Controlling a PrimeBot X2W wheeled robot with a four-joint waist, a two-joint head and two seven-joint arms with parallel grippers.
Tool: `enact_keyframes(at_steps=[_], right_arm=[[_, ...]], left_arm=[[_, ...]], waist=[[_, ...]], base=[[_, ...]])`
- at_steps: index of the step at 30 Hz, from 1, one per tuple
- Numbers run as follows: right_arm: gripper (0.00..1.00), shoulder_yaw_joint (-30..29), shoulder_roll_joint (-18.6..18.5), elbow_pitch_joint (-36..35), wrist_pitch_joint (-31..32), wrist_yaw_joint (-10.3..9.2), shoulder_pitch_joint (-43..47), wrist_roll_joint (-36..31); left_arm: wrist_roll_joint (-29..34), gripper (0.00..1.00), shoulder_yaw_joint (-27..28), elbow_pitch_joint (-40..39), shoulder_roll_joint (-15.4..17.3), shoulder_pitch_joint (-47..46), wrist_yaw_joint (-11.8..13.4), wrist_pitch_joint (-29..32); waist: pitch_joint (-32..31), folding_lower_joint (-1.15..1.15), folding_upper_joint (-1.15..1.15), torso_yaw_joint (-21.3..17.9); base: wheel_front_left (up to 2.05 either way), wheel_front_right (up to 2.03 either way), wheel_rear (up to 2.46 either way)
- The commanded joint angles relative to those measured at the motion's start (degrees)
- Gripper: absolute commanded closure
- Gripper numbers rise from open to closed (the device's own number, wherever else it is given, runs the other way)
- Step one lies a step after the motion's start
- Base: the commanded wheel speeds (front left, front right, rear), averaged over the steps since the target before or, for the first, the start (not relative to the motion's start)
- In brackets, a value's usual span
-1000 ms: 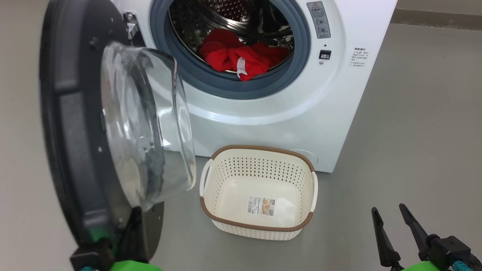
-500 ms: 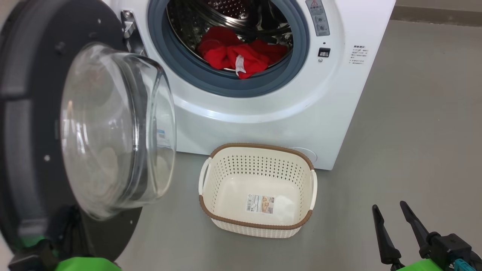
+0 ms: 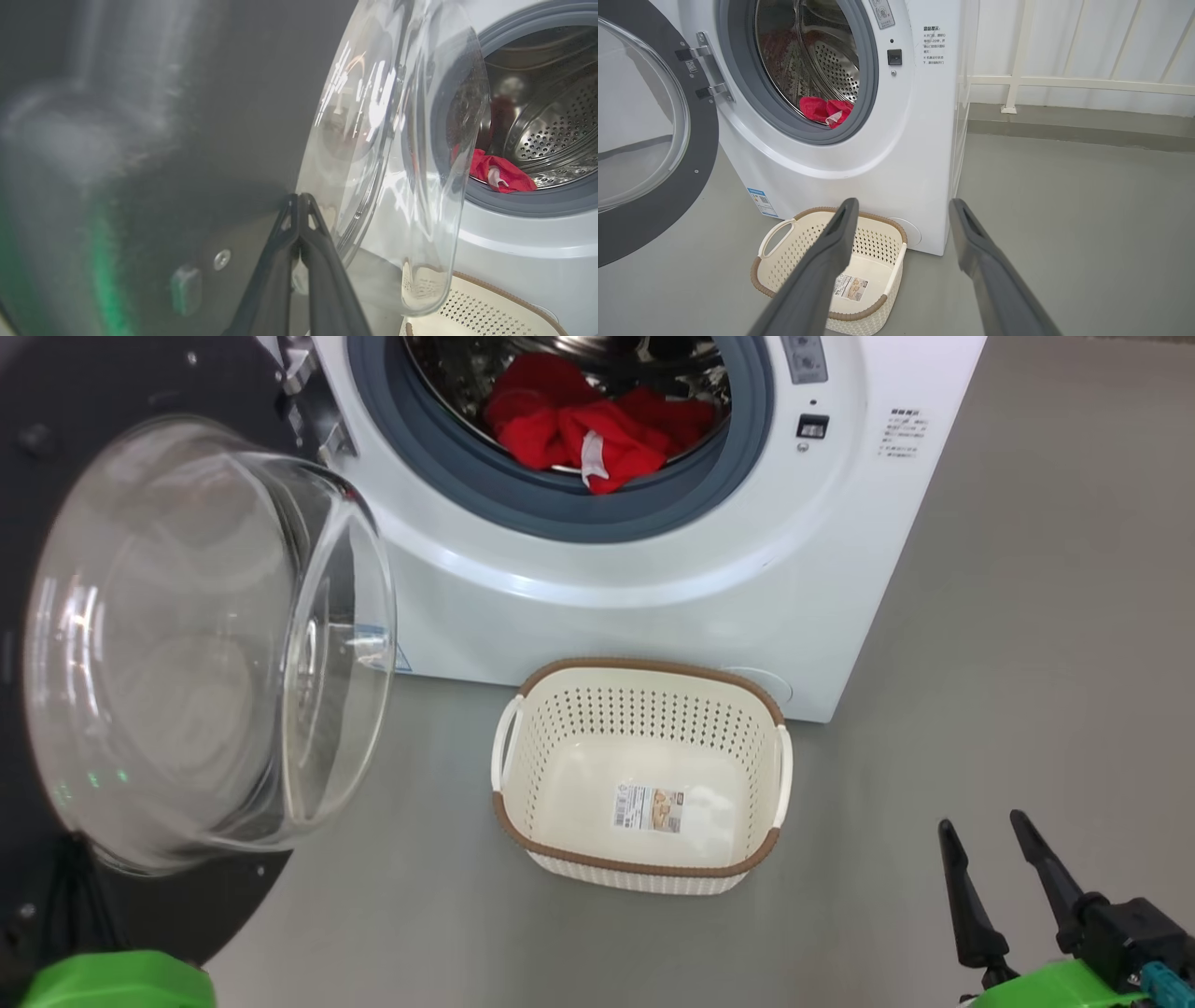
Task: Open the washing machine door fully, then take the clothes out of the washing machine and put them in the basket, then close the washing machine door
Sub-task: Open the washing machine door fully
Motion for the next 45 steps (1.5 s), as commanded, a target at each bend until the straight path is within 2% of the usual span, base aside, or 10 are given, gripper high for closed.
enact_keyframes(at_steps=[1, 15, 24, 35, 42, 44, 45], right_arm=[[0.0, 0.86, -0.83, -1.73, -0.37, 0.02, -2.4, -0.46], [0.0, 0.22, -2.24, -2.5, -0.37, 0.02, -4.31, -0.35], [0.0, 0.33, -2.22, -2.25, -0.37, 0.02, -4.86, -0.32], [0.0, 0.64, -1.79, -1.65, -0.37, 0.02, -4.92, -0.06], [0.0, 1.15, -1.42, -1.14, -0.37, 0.02, -4.27, 0.16], [0.0, 1.26, -1.31, -1.06, -0.37, 0.02, -4.11, 0.29], [0.0, 1.26, -1.31, -1.06, -0.37, 0.02, -4.11, 0.29]], left_arm=[[0.12, 1.0, 4.09, -0.36, 1.68, -3.29, -0.36, -0.65], [5.77, 1.0, 17.32, 6.12, -2.29, -7.96, -7.92, -0.69], [9.92, 1.0, 21.83, 7.39, -5.8, -8.61, -11.28, -0.69], [14.49, 1.0, 22.28, 0.41, -12.15, -3.96, -12.54, -0.7], [16.36, 1.0, 17.91, -5.97, -15.39, 2.19, -12.51, -0.02], [16.6, 0.68, 16.82, -7.57, -15.8, 3.61, -12.33, 0.49], [16.6, 0.68, 16.82, -7.57, -15.8, 3.61, -12.33, 0.49]], waist=[[1.07, 0.0, 0.0, 0.3], [4.84, 0.0, 0.0, 1.22], [4.86, 0.0, 0.0, 1.28], [3.65, 0.0, 0.0, 1.32], [2.08, 0.0, 0.0, 0.71], [1.59, 0.0, 0.0, 0.29], [1.59, 0.0, 0.0, 0.29]], base=[[0.0, 0.0, 0.0], [0.0, 0.0, 0.0], [0.0, 0.0, 0.0], [0.0, 0.0, 0.0], [0.0, 0.0, 0.0], [0.0, 0.0, 0.0], [0.0, 0.0, 0.0]])
